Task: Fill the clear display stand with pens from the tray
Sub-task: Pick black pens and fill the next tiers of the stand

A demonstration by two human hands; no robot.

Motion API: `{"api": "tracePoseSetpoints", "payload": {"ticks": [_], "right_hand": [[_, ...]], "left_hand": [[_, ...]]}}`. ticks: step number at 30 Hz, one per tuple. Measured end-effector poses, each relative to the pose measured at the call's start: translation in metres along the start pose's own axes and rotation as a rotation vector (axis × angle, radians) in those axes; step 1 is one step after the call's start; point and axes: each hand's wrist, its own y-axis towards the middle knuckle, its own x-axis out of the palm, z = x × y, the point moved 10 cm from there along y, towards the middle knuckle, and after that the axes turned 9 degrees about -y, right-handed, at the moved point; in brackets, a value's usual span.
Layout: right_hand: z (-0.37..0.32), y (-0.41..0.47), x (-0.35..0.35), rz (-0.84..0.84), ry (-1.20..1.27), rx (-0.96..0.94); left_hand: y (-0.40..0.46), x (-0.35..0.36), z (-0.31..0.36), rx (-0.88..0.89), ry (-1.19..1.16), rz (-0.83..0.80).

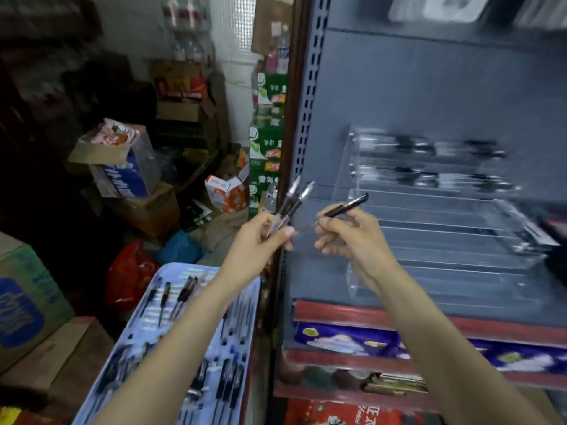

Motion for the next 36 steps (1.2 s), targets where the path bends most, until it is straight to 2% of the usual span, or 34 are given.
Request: {"api": "tracePoseSetpoints", "payload": {"ticks": [5, 10, 13, 16, 19, 22, 26, 36], "right_hand": [[-0.003, -0.010, -0.102, 0.035, 0.090, -0.034], [0.006, -0.018, -0.218, 0.148, 0.200, -0.068], [0.010, -0.014, -0.269, 0.219, 0.033, -0.095], [0.005, -0.009, -0.321, 0.374, -0.254, -0.170], [0.003, -0.003, -0.363, 0.505, -0.503, -0.190], [0.017, 0.011, -0.376, 0.435, -0.578, -0.108], [0.038, 0.026, -0.372, 0.275, -0.454, -0.007], [0.043, 0.034, -0.379, 0.215, -0.423, 0.005]], "left_hand": [[0.016, 0.089, 0.031, 0.057, 0.047, -0.015], [0.038, 0.176, 0.050, 0.059, 0.079, 0.005], [0.053, 0.201, 0.058, 0.060, 0.138, 0.100], [0.070, 0.212, 0.066, 0.071, 0.247, 0.190], [0.089, 0.228, 0.075, 0.089, 0.411, 0.181], [0.109, 0.242, 0.069, 0.053, 0.465, 0.147], [0.125, 0.265, 0.061, 0.029, 0.518, 0.092], [0.139, 0.292, 0.062, 0.059, 0.752, 0.035]]}}
